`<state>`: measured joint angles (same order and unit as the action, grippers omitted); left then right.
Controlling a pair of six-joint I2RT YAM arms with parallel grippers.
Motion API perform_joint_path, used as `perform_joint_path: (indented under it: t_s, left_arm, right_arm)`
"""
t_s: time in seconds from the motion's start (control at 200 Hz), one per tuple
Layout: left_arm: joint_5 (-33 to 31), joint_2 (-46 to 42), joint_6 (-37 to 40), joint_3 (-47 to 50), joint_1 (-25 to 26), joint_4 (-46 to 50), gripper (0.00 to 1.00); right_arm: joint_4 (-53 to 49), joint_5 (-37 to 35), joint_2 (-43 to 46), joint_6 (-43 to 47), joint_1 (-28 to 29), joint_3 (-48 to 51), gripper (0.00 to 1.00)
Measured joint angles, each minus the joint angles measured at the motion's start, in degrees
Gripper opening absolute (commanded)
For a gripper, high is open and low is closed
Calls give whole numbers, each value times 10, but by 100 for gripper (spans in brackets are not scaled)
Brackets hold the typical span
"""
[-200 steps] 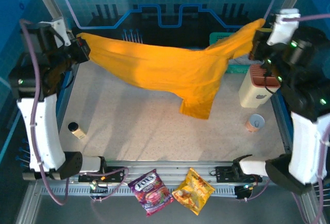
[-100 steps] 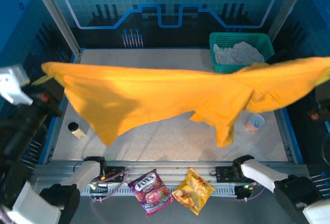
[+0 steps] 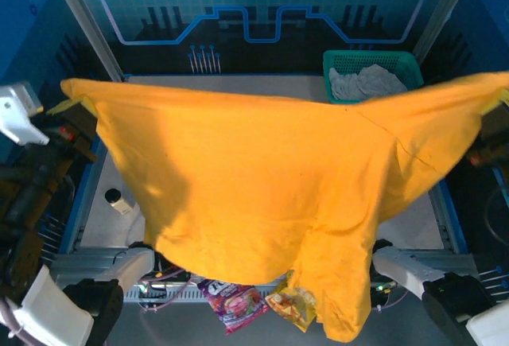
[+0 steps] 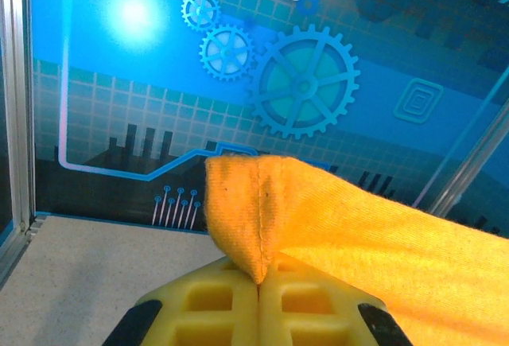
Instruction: Fold and stack the t-shirts
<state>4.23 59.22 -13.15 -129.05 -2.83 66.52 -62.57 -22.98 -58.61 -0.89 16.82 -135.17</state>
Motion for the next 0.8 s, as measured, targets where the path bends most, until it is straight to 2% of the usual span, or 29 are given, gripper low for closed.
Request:
perform_joint_path:
  t_s: [0.12, 0.245, 0.38, 0.495, 0.561, 0.636, 0.801]
  left_arm:
    - [-13, 8, 0, 102, 0, -69, 5]
    - [-30, 33, 1, 237, 0, -154, 4]
    - [-46, 96, 1, 371, 0, -250, 1]
    - [-64, 191, 0, 452, 0, -334, 0]
    - [-78, 263, -1, 469, 0, -373, 0]
    - [-101, 360, -1, 462, 0, -411, 0]
    - [-155, 591, -3, 346, 0, -438, 0]
  right_arm:
    - [63, -18, -41, 37, 0, 77, 0]
    - [133, -21, -121, 70, 0, 153, 0]
    - [194, -7, -250, 89, 0, 205, 0]
    - [232, 2, -393, 99, 1, 213, 0]
    - [248, 3, -485, 103, 3, 194, 0]
    - [253, 3, -616, 105, 4, 127, 0]
    - [256, -10, -884, 106, 8, -83, 0]
